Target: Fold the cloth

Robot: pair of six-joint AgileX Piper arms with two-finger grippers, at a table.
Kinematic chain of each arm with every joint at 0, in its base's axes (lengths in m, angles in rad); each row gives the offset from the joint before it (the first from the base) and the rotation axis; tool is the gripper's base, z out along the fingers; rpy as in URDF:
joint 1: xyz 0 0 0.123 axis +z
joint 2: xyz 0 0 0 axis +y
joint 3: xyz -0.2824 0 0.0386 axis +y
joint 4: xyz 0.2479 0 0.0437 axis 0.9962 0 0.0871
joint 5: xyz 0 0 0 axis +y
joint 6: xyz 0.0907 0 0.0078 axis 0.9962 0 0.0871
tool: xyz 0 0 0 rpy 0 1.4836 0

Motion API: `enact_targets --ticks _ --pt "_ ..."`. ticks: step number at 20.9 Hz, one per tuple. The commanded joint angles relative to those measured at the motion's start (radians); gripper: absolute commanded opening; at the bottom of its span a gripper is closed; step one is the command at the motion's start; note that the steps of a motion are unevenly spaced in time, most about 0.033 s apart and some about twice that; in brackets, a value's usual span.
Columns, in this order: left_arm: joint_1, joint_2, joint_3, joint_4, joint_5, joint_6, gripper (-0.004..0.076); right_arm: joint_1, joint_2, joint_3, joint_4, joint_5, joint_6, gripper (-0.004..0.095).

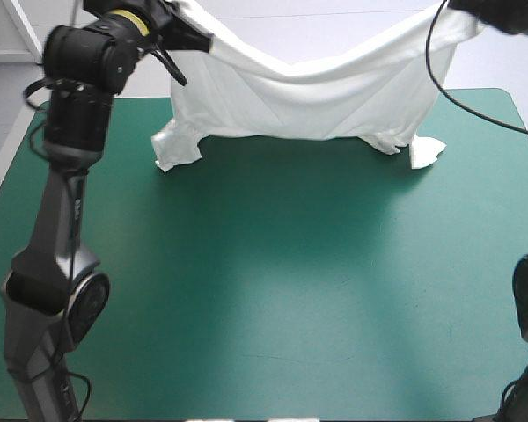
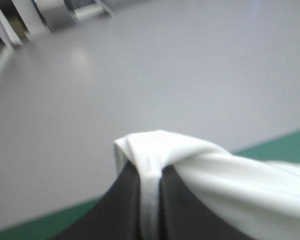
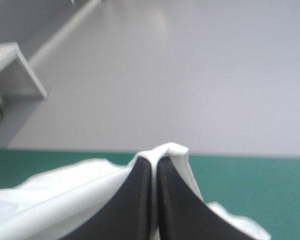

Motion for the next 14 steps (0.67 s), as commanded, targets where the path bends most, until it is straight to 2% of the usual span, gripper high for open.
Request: enact_targets --ticks 1,2,4,8,10,11,14 --pt "0.081 0.072 0.013 -0.192 0.02 -0.01 -0.001 -0.002 0.092 -0.011 0.042 0.054 0.019 -0.0016" --pt "0.103 0.125 0.013 -0.251 0.079 -0.008 -0.001 -0.002 0.159 0.02 0.091 0.054 0.022 -0.0016" --pt "0.11 0.163 0.013 -0.249 0.139 0.004 -0.001 0.0 0.197 0.099 0.116 0.054 -0.004 -0.0016" --pt "0.11 0.165 0.016 -0.249 0.244 0.007 -0.001 0.0 0.163 0.256 0.114 0.054 -0.052 -0.0015" --pt "0.109 0.126 0.088 -0.27 0.244 -0.015 -0.001 0.009 0.029 0.477 0.046 0.054 -0.107 -0.0015" --pt "0.109 0.11 0.123 -0.287 0.244 -0.015 -0.001 0.009 -0.013 0.523 0.012 0.054 -0.109 -0.0016" --pt "0.099 -0.038 0.419 -0.355 0.243 -0.013 -0.001 0.009 -0.22 0.805 -0.122 0.054 -0.101 -0.0016"
